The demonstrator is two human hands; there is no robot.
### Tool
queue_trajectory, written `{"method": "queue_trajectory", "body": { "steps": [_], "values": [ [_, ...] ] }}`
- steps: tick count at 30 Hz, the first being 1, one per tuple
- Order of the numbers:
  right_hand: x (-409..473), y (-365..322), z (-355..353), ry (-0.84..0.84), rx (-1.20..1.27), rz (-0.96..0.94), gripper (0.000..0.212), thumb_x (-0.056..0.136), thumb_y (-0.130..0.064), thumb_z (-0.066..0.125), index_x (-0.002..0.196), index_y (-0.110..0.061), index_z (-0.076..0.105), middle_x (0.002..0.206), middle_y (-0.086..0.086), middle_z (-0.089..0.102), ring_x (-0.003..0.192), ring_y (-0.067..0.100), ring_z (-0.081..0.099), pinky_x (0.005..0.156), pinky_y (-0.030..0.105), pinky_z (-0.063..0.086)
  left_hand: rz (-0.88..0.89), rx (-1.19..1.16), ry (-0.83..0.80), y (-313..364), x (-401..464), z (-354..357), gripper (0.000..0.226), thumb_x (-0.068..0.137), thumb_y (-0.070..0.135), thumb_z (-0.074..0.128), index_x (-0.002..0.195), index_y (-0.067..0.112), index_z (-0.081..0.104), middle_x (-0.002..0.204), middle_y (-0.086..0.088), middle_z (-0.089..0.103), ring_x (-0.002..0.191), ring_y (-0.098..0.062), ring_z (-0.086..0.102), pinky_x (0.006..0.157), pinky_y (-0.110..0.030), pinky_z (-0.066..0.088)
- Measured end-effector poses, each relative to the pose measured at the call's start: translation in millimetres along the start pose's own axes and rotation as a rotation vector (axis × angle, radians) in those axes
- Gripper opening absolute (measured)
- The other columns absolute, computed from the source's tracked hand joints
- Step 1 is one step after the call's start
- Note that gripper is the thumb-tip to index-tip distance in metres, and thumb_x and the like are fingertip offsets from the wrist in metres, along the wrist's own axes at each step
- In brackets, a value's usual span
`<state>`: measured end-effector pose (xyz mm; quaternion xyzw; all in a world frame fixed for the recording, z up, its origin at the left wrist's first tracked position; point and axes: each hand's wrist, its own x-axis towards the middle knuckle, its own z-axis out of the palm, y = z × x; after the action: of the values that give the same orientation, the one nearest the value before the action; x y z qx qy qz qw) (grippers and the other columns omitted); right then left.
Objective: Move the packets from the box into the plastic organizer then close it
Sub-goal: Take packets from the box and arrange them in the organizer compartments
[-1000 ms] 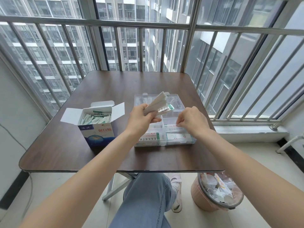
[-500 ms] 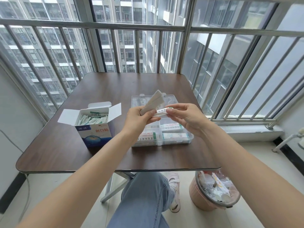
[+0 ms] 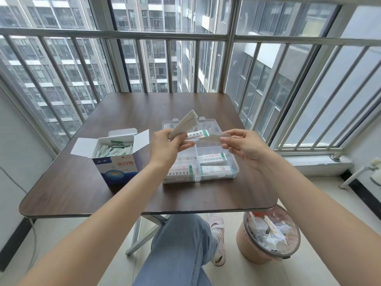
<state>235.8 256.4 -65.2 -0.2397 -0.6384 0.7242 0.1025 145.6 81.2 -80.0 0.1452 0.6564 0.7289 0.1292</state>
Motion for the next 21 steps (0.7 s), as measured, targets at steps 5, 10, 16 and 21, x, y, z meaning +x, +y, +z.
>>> {"method": "queue_trajectory", "body": {
  "steps": [5,10,16,21],
  "values": [
    [11,4,-4,-0.011,-0.161,-0.123,0.015,0.086,-0.012,0.065,0.082,0.002,0.067,0.08,0.012,0.067,0.075,0.016,0.066,0.071,0.014,0.055,-0.001,-0.026,0.008,1,0,1,0.006,0.09,0.0,0.057,0.086,-0.003,0.06,0.071,-0.01,0.066,0.063,-0.014,0.071,0.062,-0.015,0.054],
    [27,14,-4,-0.001,-0.765,-0.218,0.008,0.074,-0.008,0.076,0.073,-0.016,0.073,0.075,0.0,0.071,0.076,0.011,0.066,0.077,0.018,0.048,-0.026,-0.028,0.0,-2,2,0,0.01,0.09,0.001,0.059,0.095,-0.007,0.061,0.072,-0.008,0.069,0.068,-0.019,0.072,0.065,-0.017,0.056],
    [28,25,11,-0.01,-1.088,-0.358,0.008,0.077,-0.001,0.068,0.082,-0.005,0.073,0.078,0.0,0.061,0.064,0.002,0.046,0.057,0.002,0.035,-0.034,-0.037,-0.013,-2,2,-1,0.011,0.091,0.0,0.057,0.098,-0.008,0.059,0.077,-0.015,0.068,0.066,-0.017,0.071,0.062,-0.015,0.054],
    [26,34,12,0.004,-1.174,-0.419,0.016,0.087,-0.017,0.062,0.087,-0.004,0.071,0.093,0.007,0.068,0.083,0.015,0.053,0.071,0.021,0.037,-0.053,-0.048,-0.012,-4,1,-1,0.005,0.091,0.001,0.058,0.09,-0.004,0.06,0.075,-0.014,0.069,0.066,-0.017,0.072,0.061,-0.015,0.054]
  ]
}}
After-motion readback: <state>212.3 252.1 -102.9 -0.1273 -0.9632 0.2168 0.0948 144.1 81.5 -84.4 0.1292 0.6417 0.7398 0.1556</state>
